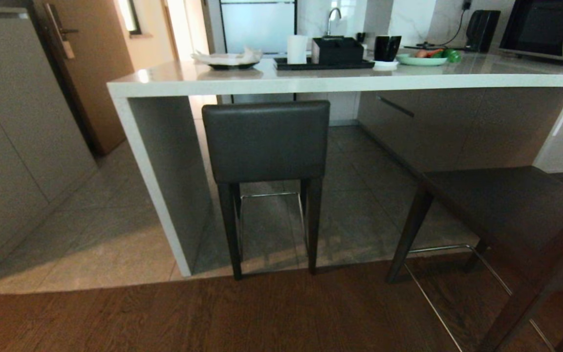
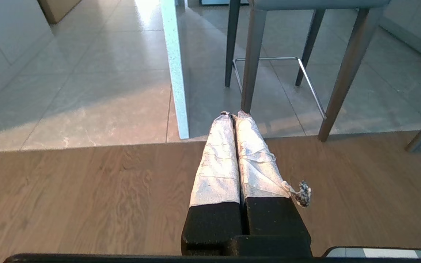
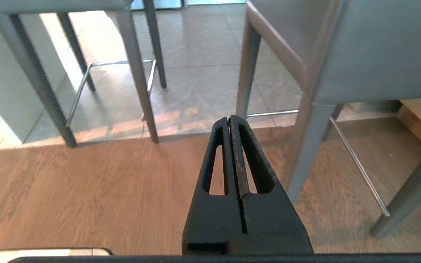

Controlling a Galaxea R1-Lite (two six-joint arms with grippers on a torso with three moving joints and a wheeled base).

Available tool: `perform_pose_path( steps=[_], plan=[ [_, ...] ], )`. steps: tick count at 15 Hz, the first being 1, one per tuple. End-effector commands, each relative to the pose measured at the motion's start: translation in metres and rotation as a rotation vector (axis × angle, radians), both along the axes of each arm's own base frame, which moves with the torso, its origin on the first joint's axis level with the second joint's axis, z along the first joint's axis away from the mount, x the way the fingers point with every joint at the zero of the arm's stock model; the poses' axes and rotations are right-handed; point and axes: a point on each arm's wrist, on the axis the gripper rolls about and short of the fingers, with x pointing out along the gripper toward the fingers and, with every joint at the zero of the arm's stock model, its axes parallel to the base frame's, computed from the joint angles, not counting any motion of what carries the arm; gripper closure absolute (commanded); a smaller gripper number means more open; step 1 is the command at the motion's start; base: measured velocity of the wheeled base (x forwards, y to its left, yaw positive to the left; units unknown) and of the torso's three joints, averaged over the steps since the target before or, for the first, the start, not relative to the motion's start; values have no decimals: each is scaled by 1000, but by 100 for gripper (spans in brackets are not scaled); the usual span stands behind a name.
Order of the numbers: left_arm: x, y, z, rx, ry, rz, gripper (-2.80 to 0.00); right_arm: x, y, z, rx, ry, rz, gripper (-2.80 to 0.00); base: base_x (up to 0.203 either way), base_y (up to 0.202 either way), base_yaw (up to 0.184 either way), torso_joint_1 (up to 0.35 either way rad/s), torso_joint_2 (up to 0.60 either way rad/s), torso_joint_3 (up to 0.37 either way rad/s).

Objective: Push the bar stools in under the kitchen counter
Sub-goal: Pull the gray chair out from under the dining table

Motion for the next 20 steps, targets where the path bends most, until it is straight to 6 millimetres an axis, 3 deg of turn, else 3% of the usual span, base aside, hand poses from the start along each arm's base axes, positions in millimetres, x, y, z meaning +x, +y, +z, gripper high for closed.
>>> perform_pose_path(
  steps=[1, 20],
  plan=[
    [0, 0, 0, 0, 2, 0, 0, 0, 0, 0, -1, -1, 1, 0, 104, 0, -1, 3, 6, 2],
    [0, 0, 0, 0, 2, 0, 0, 0, 0, 0, -1, -2, 1, 0, 193, 0, 1, 2, 3, 3]
  ],
)
